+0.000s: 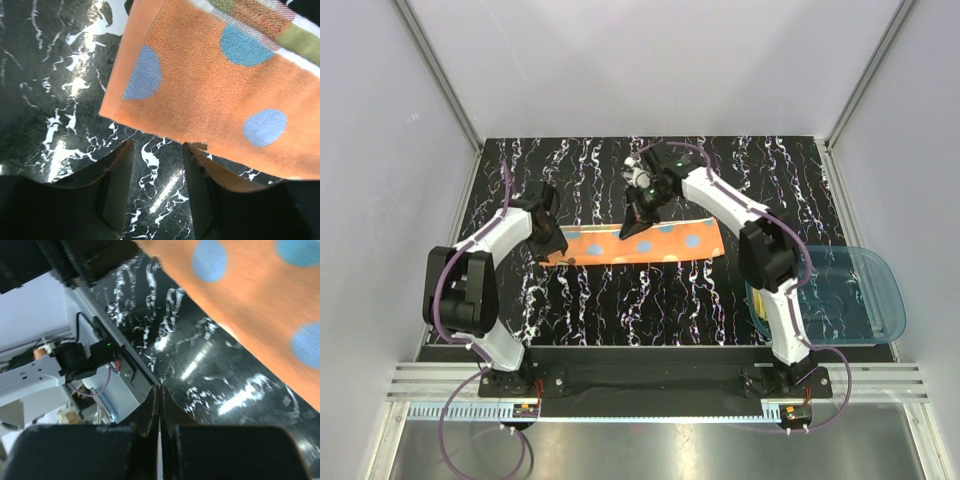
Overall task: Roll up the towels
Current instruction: Fold the towel
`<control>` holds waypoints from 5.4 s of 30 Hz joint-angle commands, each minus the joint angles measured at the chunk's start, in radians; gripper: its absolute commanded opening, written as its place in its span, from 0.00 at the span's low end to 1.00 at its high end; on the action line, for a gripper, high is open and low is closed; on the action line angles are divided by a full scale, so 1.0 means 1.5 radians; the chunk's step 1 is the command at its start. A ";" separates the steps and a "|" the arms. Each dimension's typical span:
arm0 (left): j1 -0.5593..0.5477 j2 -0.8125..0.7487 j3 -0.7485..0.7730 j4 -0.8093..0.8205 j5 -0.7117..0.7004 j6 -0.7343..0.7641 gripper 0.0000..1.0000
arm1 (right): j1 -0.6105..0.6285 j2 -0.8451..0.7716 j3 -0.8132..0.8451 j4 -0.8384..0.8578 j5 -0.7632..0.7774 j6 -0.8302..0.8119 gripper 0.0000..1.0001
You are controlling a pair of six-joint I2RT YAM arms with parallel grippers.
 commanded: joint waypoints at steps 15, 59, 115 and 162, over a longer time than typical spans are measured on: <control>0.055 0.075 -0.025 0.075 -0.060 -0.048 0.39 | 0.069 0.266 0.154 0.128 -0.136 0.069 0.00; 0.089 0.013 0.087 -0.044 -0.058 0.004 0.50 | -0.215 -0.170 -0.219 -0.038 0.261 -0.022 0.50; 0.028 -0.261 -0.065 -0.024 -0.061 0.167 0.72 | -0.249 -0.098 -0.341 0.041 0.352 -0.005 0.00; 0.006 -0.493 -0.128 -0.041 -0.002 0.139 0.73 | 0.154 0.122 0.407 -0.303 0.508 0.092 0.00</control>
